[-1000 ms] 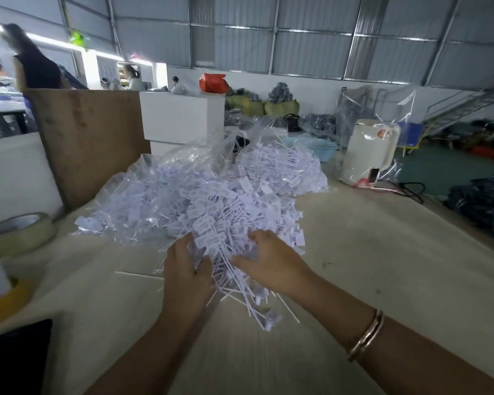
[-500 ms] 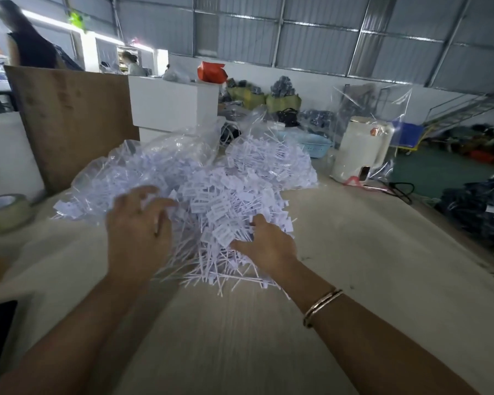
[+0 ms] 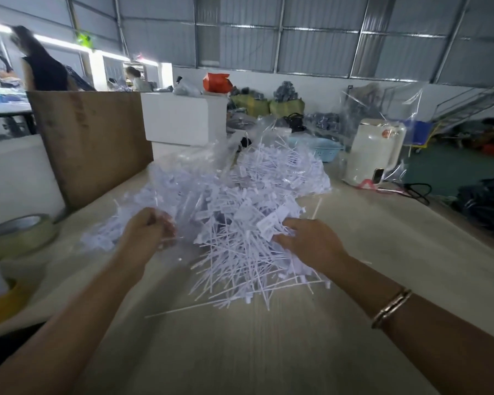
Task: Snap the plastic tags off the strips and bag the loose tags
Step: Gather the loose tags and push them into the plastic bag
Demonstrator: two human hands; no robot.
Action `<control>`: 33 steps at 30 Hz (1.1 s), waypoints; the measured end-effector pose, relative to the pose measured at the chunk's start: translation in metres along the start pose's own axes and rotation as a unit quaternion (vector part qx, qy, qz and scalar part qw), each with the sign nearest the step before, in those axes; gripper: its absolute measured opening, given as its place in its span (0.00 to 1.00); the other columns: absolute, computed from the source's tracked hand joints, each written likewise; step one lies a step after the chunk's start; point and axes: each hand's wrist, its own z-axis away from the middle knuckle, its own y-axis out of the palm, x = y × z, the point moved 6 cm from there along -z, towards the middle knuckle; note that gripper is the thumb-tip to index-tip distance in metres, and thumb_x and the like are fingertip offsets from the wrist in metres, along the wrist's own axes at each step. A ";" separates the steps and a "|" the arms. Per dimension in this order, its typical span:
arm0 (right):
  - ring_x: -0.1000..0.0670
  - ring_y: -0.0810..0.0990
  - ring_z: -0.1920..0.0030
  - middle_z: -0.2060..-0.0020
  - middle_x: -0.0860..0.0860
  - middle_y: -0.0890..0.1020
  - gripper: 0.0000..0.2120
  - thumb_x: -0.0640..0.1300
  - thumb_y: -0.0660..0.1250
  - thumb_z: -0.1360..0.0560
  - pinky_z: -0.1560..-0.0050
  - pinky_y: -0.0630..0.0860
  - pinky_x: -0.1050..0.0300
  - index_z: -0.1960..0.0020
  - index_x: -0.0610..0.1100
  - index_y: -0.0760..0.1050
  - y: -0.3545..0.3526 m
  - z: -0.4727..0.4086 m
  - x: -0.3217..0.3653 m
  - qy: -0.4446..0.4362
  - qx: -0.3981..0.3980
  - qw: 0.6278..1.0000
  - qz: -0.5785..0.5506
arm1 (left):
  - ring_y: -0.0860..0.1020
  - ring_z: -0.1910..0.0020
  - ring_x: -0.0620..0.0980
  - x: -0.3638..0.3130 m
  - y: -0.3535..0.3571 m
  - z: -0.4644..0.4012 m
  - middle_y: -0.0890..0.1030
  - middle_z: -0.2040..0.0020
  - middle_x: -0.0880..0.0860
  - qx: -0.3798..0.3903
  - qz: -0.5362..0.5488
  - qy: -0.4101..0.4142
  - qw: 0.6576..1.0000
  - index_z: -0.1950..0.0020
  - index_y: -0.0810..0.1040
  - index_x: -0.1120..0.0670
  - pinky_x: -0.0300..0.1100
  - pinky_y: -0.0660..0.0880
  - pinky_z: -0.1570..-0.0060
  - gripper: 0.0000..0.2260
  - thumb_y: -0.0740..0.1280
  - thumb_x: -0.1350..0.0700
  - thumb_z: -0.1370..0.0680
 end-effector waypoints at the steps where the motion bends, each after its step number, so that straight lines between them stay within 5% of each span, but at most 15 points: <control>1: 0.50 0.75 0.58 0.63 0.58 0.74 0.12 0.62 0.63 0.28 0.59 0.65 0.58 0.61 0.54 0.71 0.000 0.000 -0.001 -0.009 0.010 1.000 0.013 | 0.80 0.66 0.50 0.001 0.000 0.009 0.80 0.65 0.55 0.038 -0.017 -0.006 0.999 0.65 0.75 0.55 0.48 0.79 0.60 0.15 0.58 0.71 0.27; 4: 0.47 0.75 0.61 0.68 0.55 0.71 0.18 0.61 0.59 0.25 0.65 0.64 0.56 0.64 0.50 0.62 -0.006 0.000 -0.003 -0.041 0.024 0.994 0.100 | 0.78 0.73 0.50 0.005 -0.008 0.022 0.78 0.73 0.54 0.104 -0.087 -0.024 0.991 0.67 0.74 0.54 0.47 0.78 0.66 0.13 0.62 0.66 0.25; 7: 0.45 0.79 0.54 0.59 0.49 0.77 0.16 0.62 0.57 0.23 0.61 0.66 0.56 0.58 0.50 0.61 -0.021 0.003 -0.001 -0.066 0.016 0.978 0.197 | 0.77 0.69 0.56 -0.019 -0.029 0.016 0.79 0.69 0.55 0.018 -0.247 0.037 0.968 0.55 0.69 0.56 0.52 0.76 0.62 0.12 0.70 0.53 0.27; 10: 0.46 0.80 0.54 0.54 0.51 0.78 0.18 0.66 0.57 0.26 0.63 0.66 0.57 0.54 0.50 0.62 -0.037 0.006 0.009 -0.097 -0.038 0.964 0.245 | 0.74 0.57 0.63 -0.060 -0.038 0.019 0.75 0.53 0.61 -0.138 -0.457 0.251 0.842 0.43 0.69 0.59 0.52 0.71 0.61 0.25 0.76 0.55 0.35; 12: 0.48 0.80 0.54 0.51 0.53 0.78 0.21 0.68 0.56 0.27 0.65 0.67 0.58 0.45 0.52 0.66 -0.046 0.007 0.016 -0.124 -0.078 0.951 0.272 | 0.73 0.52 0.65 -0.075 -0.026 0.022 0.74 0.48 0.62 -0.148 -0.527 0.350 0.760 0.41 0.74 0.57 0.56 0.72 0.59 0.25 0.73 0.63 0.37; 16: 0.48 0.79 0.47 0.43 0.53 0.78 0.23 0.65 0.56 0.25 0.52 0.75 0.54 0.32 0.61 0.62 -0.048 0.008 0.008 -0.095 -0.051 0.964 0.243 | 0.73 0.46 0.55 -0.060 -0.012 -0.003 0.79 0.47 0.53 -0.030 -0.572 0.229 0.787 0.44 0.78 0.50 0.51 0.73 0.47 0.17 0.64 0.64 0.31; 19: 0.48 0.74 0.37 0.33 0.52 0.71 0.30 0.65 0.59 0.26 0.41 0.71 0.52 0.28 0.58 0.57 -0.025 0.012 -0.016 -0.019 0.099 0.977 0.189 | 0.72 0.48 0.55 -0.053 -0.012 -0.008 0.80 0.57 0.51 -0.069 -0.620 0.222 0.749 0.55 0.78 0.50 0.50 0.66 0.47 0.04 0.65 0.52 0.26; 21: 0.46 0.66 0.30 0.26 0.49 0.60 0.40 0.63 0.63 0.28 0.34 0.66 0.50 0.24 0.55 0.46 -0.022 0.019 -0.025 0.019 0.179 0.974 0.139 | 0.74 0.55 0.55 -0.056 -0.015 -0.007 0.79 0.68 0.51 -0.110 -0.596 0.249 0.755 0.62 0.79 0.51 0.51 0.63 0.49 0.08 0.66 0.50 0.26; 23: 0.44 0.60 0.27 0.24 0.49 0.52 0.43 0.60 0.65 0.27 0.31 0.61 0.45 0.24 0.56 0.39 -0.034 0.022 -0.020 0.023 0.160 0.983 0.085 | 0.75 0.60 0.57 -0.069 -0.018 0.002 0.79 0.71 0.53 -0.163 -0.540 0.288 0.774 0.64 0.78 0.52 0.52 0.64 0.51 0.08 0.68 0.52 0.27; 26: 0.45 0.54 0.26 0.24 0.54 0.50 0.42 0.65 0.61 0.30 0.29 0.48 0.34 0.25 0.58 0.40 -0.045 0.029 0.010 -0.028 0.041 0.995 0.081 | 0.74 0.56 0.62 -0.093 -0.008 0.030 0.80 0.62 0.58 -0.200 -0.476 0.355 0.779 0.57 0.77 0.56 0.55 0.67 0.54 0.04 0.69 0.56 0.29; 28: 0.45 0.46 0.25 0.24 0.53 0.50 0.45 0.73 0.56 0.33 0.34 0.33 0.32 0.26 0.57 0.40 -0.034 0.035 0.023 -0.041 0.036 0.989 0.140 | 0.75 0.60 0.60 -0.095 0.009 0.057 0.79 0.61 0.56 -0.147 -0.448 0.411 0.781 0.56 0.75 0.55 0.52 0.71 0.59 0.06 0.69 0.54 0.28; 30: 0.44 0.37 0.25 0.24 0.51 0.52 0.51 0.78 0.53 0.37 0.40 0.22 0.31 0.25 0.52 0.39 -0.019 0.034 0.022 -0.024 0.071 0.973 0.220 | 0.75 0.67 0.48 -0.076 0.033 0.080 0.77 0.64 0.47 -0.006 -0.475 0.383 0.792 0.56 0.73 0.50 0.43 0.72 0.66 0.11 0.63 0.43 0.26; 33: 0.42 0.35 0.26 0.24 0.49 0.54 0.57 0.81 0.50 0.40 0.44 0.19 0.32 0.24 0.47 0.41 -0.011 0.024 0.018 -0.011 0.085 0.957 0.278 | 0.76 0.53 0.44 -0.023 0.060 0.093 0.77 0.50 0.44 0.151 -0.588 0.259 0.751 0.42 0.66 0.47 0.42 0.72 0.56 0.25 0.55 0.29 0.29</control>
